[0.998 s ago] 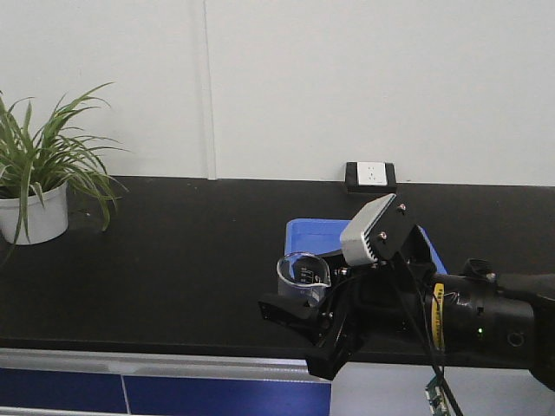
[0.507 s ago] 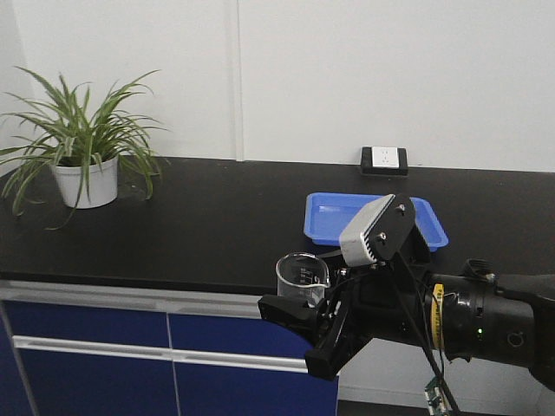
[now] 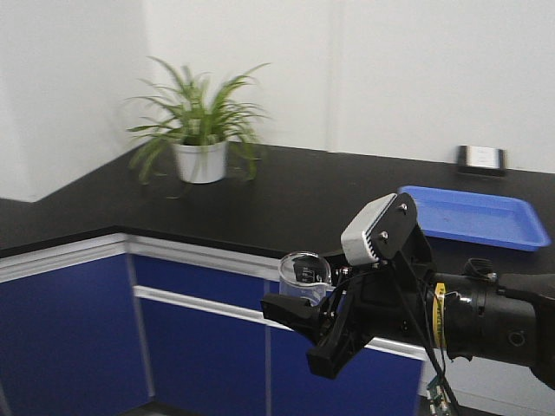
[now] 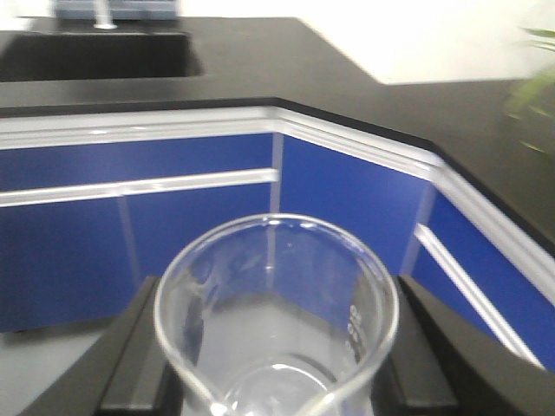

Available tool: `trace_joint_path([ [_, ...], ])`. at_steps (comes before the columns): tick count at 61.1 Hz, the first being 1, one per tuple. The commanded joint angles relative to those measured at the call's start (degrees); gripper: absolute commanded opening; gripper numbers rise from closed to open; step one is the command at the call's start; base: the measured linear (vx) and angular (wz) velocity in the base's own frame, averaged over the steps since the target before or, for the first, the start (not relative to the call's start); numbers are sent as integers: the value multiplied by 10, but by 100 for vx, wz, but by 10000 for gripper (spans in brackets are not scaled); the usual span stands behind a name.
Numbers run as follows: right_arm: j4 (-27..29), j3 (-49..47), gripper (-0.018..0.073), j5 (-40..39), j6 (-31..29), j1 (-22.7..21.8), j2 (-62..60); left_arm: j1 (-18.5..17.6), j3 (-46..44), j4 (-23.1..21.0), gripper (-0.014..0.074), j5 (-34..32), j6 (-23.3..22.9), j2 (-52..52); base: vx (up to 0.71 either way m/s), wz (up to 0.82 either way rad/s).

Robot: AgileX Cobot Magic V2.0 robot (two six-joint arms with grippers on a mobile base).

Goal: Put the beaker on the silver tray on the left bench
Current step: 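Drive the base to the bench with the silver tray, beaker held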

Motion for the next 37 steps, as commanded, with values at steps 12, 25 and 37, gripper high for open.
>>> trace_joint_path([
  [12,27,-20,-11,-8,0,-2,-19,-2,11,-4,1,-45,0,-4,-8,68],
  [25,27,-20,-11,-8,0,-2,-19,-2,11,-4,1,-45,0,-4,-5,79],
  [37,27,-20,-11,-8,0,-2,-19,-2,11,-4,1,-45,0,-4,1,80],
])
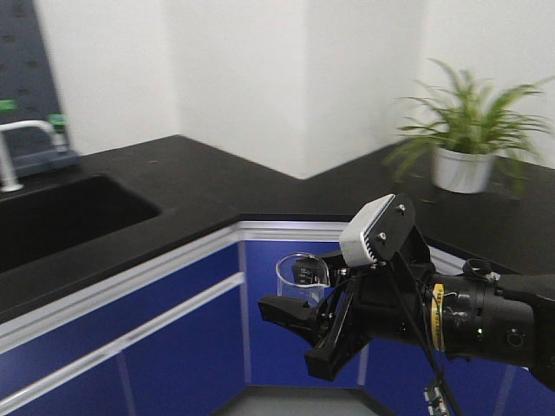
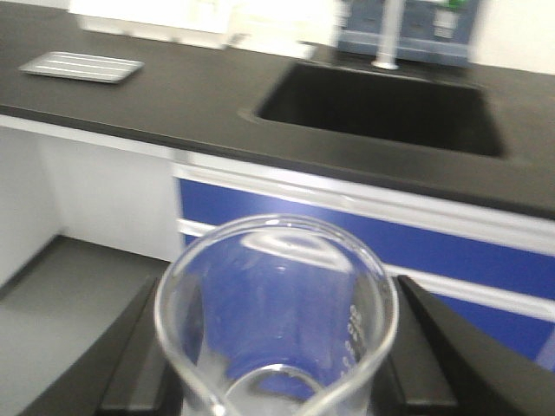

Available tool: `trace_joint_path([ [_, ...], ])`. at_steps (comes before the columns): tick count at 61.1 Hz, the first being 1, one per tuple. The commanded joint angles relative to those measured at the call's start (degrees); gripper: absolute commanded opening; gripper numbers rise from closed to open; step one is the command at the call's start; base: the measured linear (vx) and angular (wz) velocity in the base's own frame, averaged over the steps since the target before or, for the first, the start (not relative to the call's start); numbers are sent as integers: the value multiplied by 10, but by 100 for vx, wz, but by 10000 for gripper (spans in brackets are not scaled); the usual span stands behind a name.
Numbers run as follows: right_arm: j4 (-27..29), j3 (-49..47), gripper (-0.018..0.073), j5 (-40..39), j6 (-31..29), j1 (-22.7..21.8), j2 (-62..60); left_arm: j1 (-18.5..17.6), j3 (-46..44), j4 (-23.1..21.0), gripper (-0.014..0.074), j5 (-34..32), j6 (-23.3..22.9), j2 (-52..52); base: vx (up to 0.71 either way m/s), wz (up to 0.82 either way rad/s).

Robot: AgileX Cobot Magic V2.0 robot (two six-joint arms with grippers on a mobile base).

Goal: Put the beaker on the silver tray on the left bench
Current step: 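Drive the base to the bench with the silver tray, beaker held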

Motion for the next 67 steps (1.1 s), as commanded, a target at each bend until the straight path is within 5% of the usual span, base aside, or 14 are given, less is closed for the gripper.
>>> trace_joint_path([
  [1,27,-20,-11,-8,0,-2,-19,-2,11,-4,1,-45,0,-4,4,77],
  [67,27,-20,-11,-6,0,-2,-19,-2,11,-4,1,-45,0,-4,15,62],
])
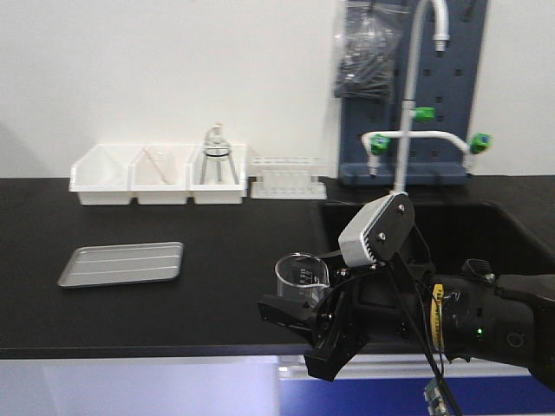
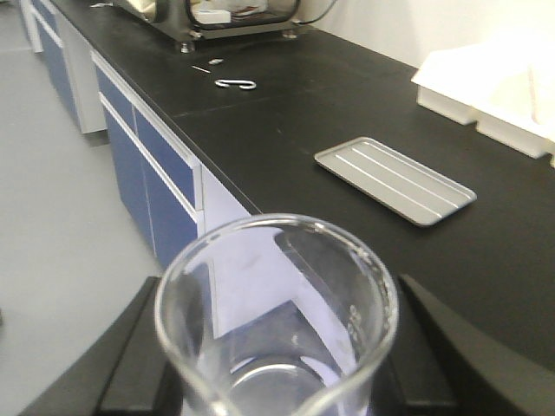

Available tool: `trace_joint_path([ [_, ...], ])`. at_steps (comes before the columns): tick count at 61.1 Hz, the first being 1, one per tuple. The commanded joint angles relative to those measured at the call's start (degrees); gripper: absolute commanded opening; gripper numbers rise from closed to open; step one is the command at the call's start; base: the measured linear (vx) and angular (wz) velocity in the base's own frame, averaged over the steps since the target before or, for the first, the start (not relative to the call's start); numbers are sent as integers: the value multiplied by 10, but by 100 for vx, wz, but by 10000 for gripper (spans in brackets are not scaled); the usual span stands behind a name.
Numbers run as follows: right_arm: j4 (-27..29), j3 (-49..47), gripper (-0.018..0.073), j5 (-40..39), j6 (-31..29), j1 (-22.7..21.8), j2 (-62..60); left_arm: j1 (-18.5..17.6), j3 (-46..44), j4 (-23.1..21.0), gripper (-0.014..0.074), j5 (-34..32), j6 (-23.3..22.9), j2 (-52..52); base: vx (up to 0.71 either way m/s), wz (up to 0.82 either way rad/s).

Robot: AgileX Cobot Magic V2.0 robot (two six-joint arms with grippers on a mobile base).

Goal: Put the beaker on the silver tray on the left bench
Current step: 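Drive the base to the bench with the silver tray, beaker held, then carry the beaker with the right gripper toward the silver tray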

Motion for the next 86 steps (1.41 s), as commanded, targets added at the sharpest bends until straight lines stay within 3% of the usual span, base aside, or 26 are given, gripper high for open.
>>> trace_joint_path([
  [1,27,-20,-11,-7,0,-2,-19,-2,11,-4,1,-45,0,-4,21,45],
  [86,27,-20,-11,-7,0,-2,-19,-2,11,-4,1,-45,0,-4,25,12],
])
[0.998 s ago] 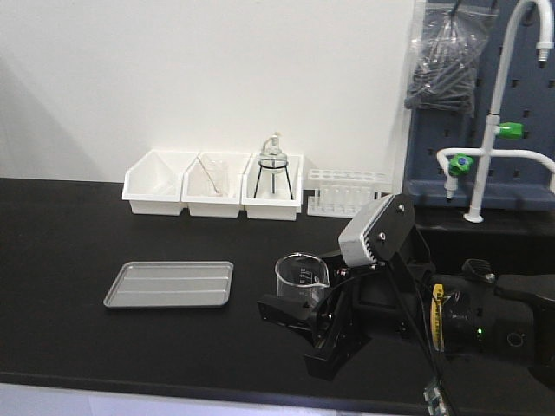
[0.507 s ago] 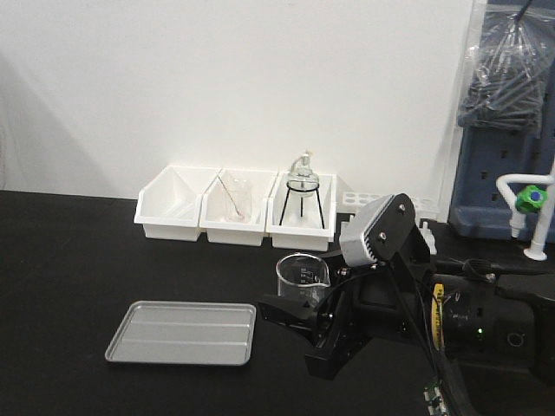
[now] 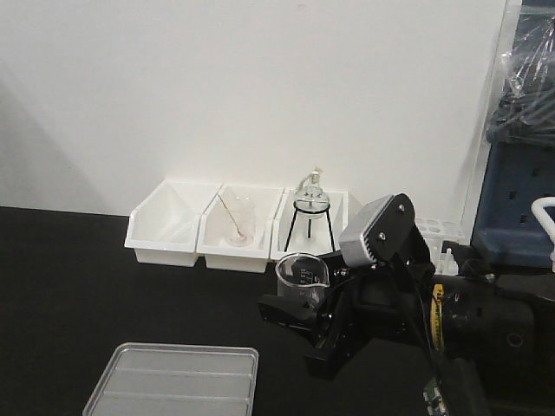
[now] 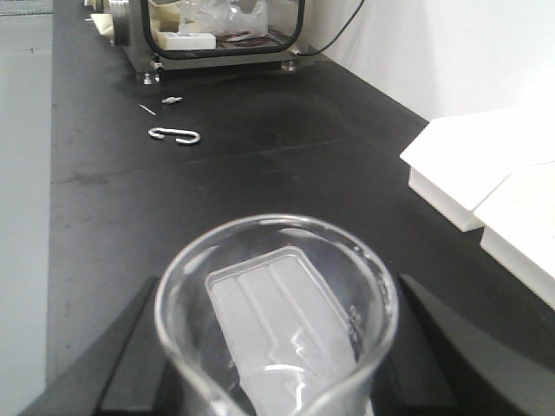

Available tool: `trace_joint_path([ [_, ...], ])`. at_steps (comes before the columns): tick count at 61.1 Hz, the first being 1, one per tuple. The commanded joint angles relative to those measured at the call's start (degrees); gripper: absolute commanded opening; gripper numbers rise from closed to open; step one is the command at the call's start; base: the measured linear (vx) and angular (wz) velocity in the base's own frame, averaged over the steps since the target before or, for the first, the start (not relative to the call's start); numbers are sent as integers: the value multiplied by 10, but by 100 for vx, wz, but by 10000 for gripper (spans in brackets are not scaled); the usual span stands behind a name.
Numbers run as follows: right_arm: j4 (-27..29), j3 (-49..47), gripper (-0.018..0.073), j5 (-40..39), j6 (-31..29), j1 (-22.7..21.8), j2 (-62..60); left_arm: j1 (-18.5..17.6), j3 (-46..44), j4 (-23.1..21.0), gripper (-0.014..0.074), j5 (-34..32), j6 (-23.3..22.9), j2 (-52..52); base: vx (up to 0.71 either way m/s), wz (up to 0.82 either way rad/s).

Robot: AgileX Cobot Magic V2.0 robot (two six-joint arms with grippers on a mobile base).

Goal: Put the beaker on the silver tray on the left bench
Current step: 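Carry the beaker with the right gripper toward the silver tray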

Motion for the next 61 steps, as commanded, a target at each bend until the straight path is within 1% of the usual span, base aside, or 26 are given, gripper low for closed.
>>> trace_joint_path([
  [1,28,-20,-11,-7,0,-2,-19,-2,11,-4,1,-45,0,-4,15,-4],
  [27,28,-20,-11,-7,0,-2,-19,-2,11,-4,1,-45,0,-4,10,-5],
  [61,28,-20,-11,-8,0,-2,-19,-2,11,-4,1,-45,0,-4,2,-3],
])
